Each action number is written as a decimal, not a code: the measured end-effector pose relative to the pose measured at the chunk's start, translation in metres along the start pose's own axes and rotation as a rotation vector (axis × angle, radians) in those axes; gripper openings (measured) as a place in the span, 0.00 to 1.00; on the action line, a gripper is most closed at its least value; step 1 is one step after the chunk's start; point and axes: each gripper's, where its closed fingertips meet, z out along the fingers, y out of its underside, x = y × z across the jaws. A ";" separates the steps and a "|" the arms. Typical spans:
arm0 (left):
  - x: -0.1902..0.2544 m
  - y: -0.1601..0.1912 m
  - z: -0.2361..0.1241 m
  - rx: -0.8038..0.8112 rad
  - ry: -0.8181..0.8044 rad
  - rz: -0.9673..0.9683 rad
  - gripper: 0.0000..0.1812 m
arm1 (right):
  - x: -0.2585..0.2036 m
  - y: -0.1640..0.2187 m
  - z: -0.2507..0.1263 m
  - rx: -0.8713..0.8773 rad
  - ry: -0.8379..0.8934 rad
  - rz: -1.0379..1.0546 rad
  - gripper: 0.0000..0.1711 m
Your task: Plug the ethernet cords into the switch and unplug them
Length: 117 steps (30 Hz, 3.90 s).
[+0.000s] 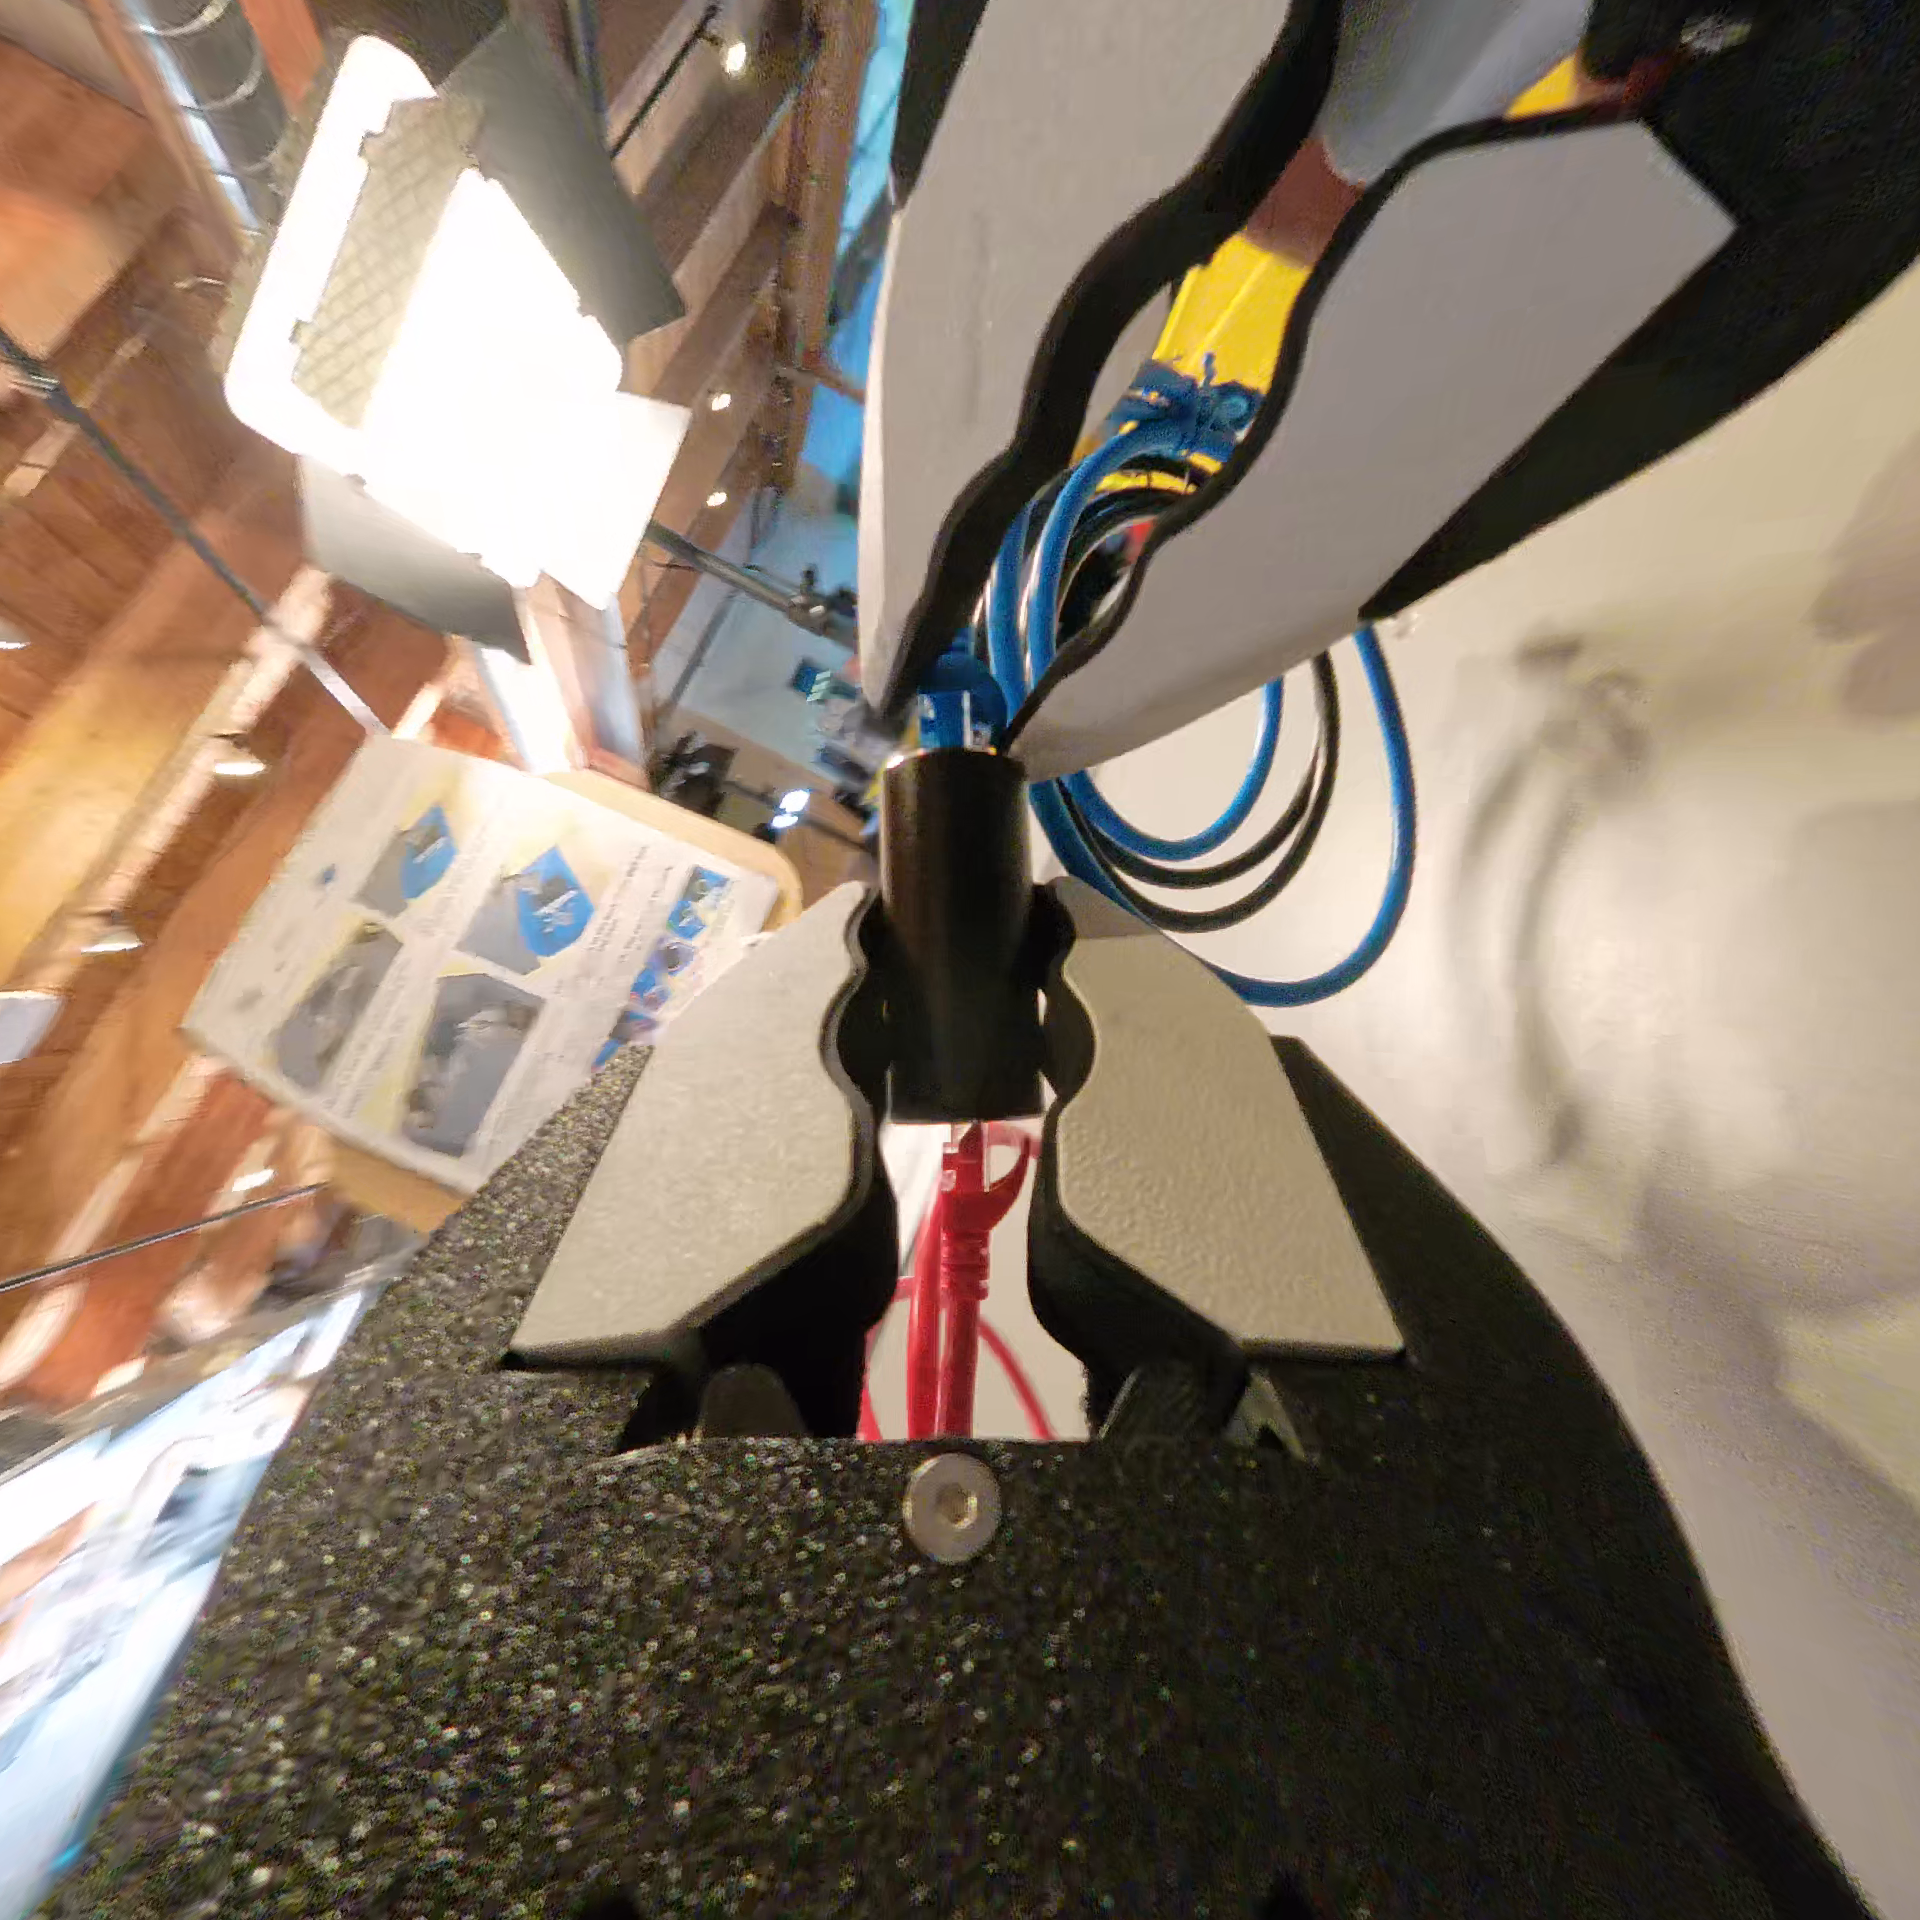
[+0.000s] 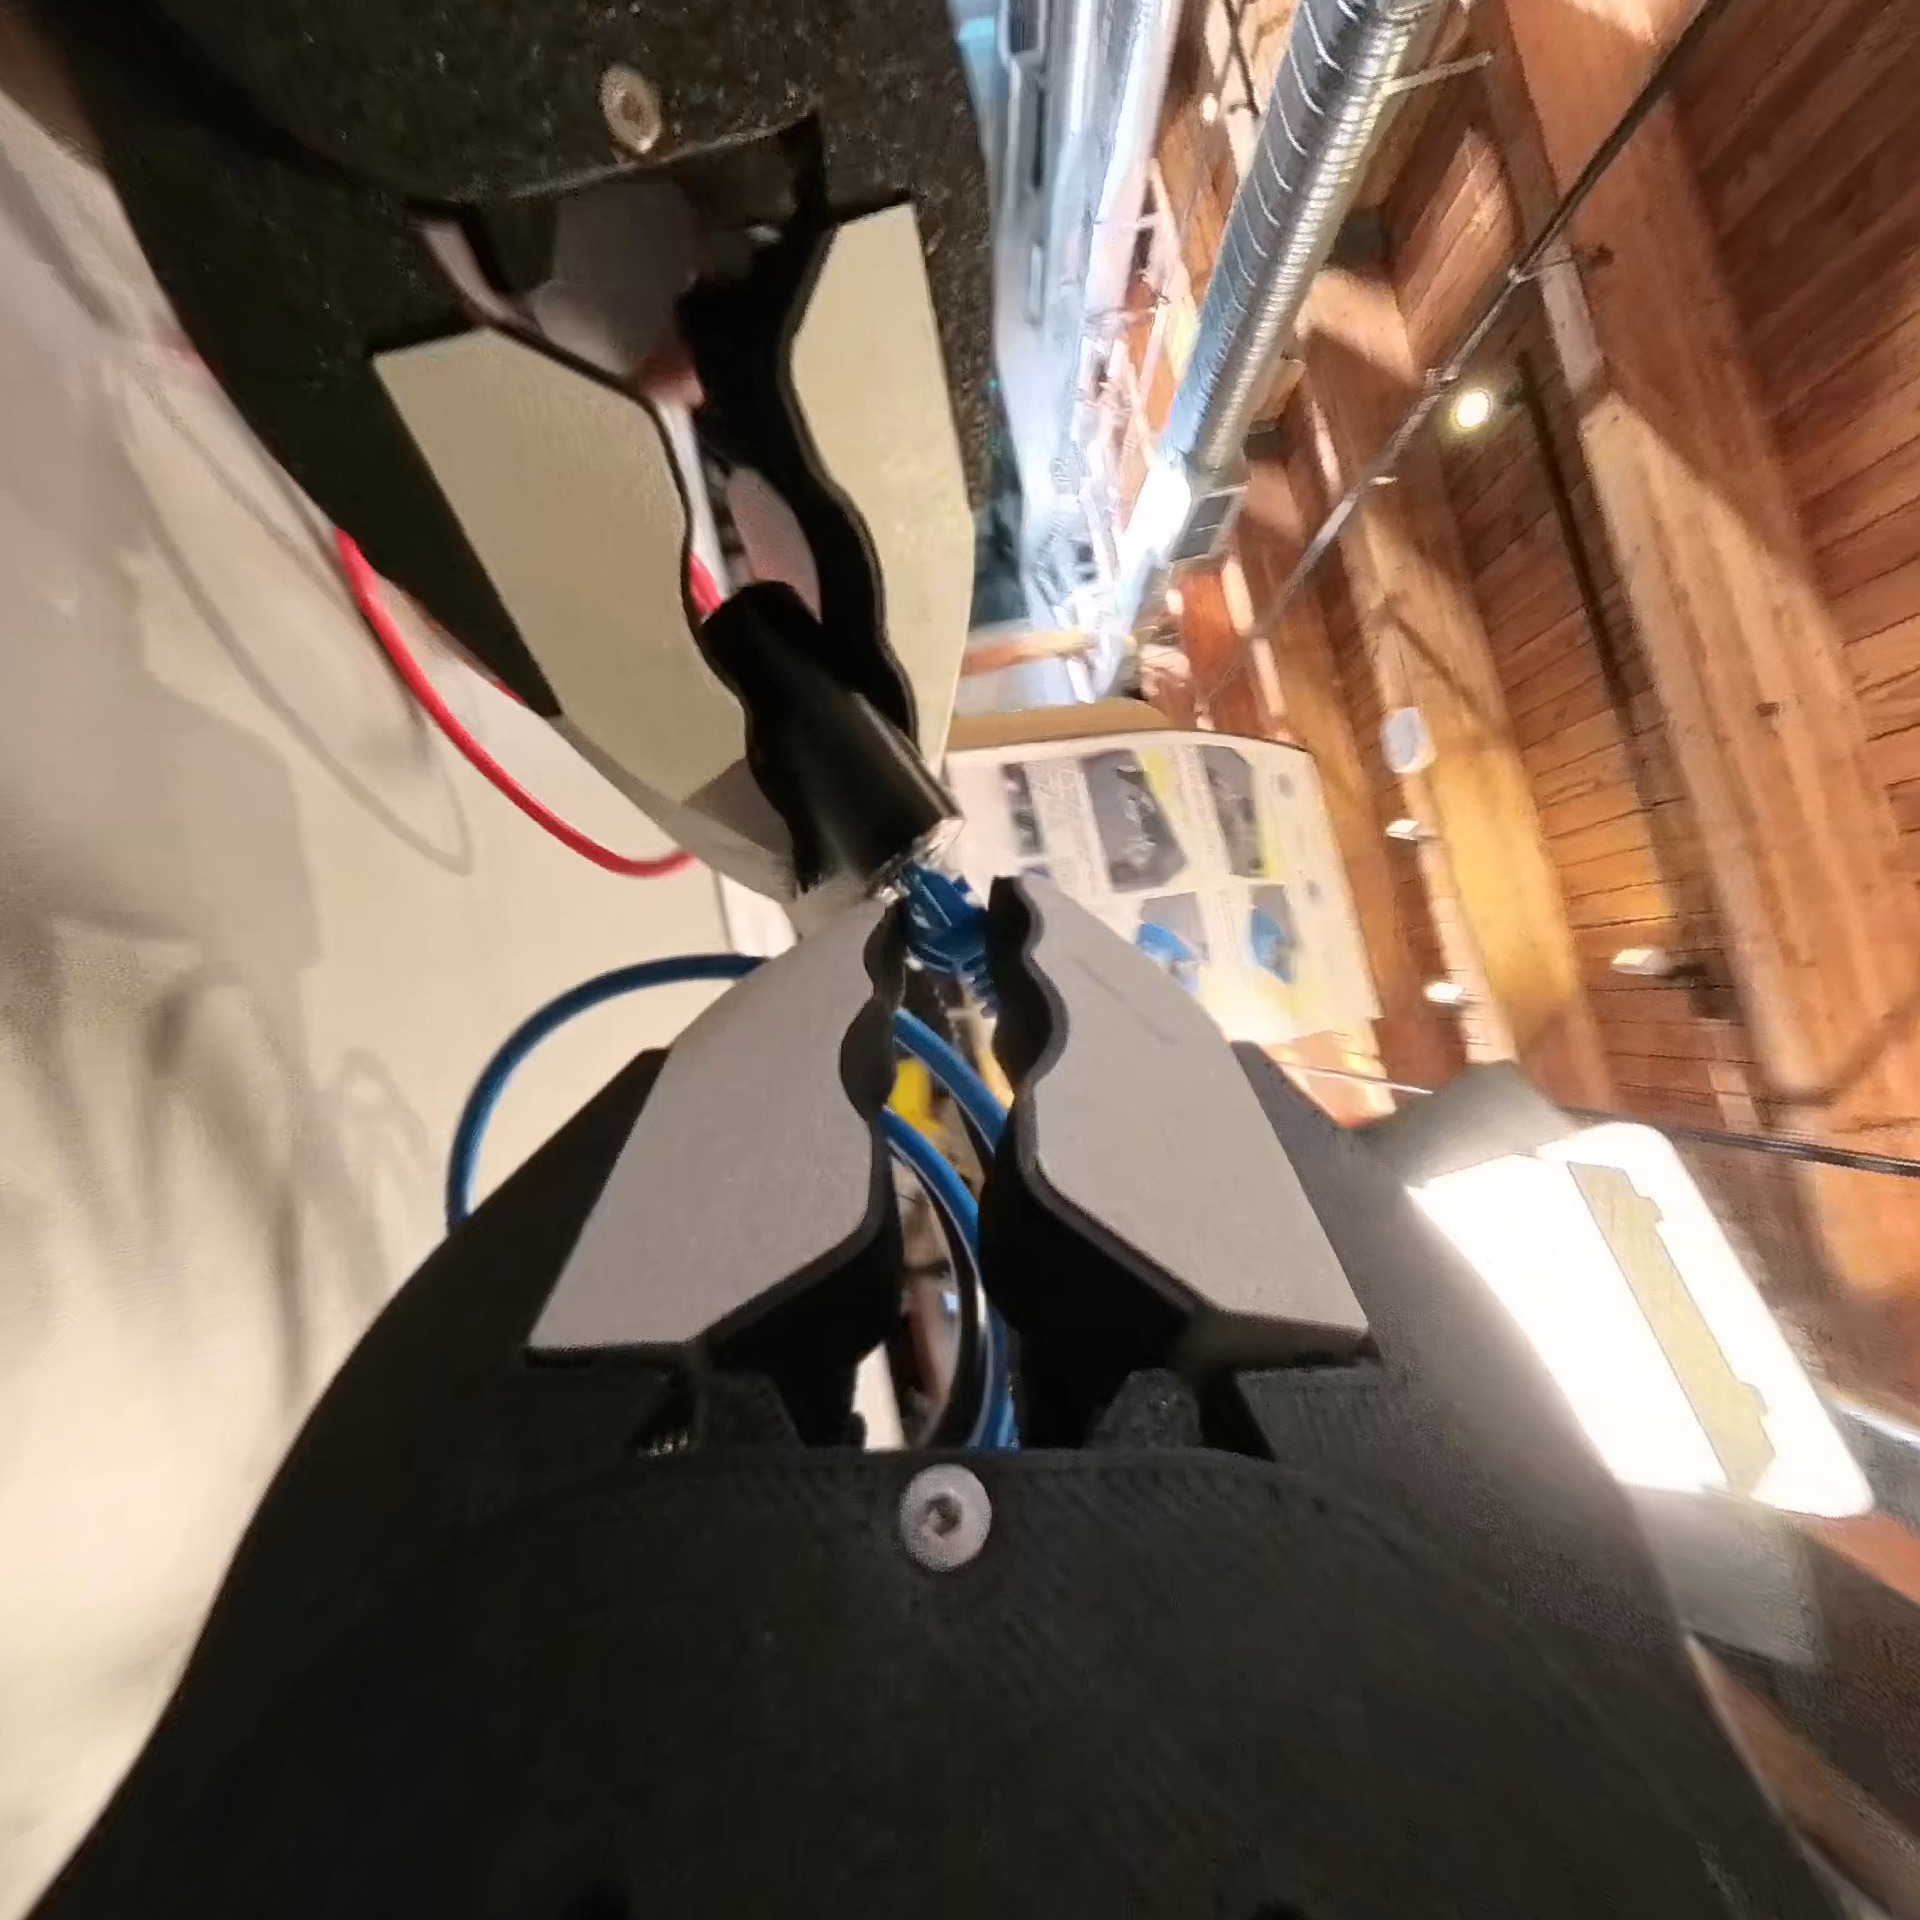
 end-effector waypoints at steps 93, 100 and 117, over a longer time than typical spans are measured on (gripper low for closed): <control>0.002 0.016 -0.003 -0.160 -0.094 0.296 0.14 | 0.039 0.027 -0.004 -0.053 0.135 0.186 0.07; -0.007 0.040 -0.002 -0.227 -0.066 0.106 0.14 | 0.029 0.039 0.000 -0.095 0.049 0.337 0.08; -0.043 0.107 -0.016 -0.489 -0.188 -0.179 0.14 | -0.046 0.191 -0.006 -0.679 -0.261 0.949 0.08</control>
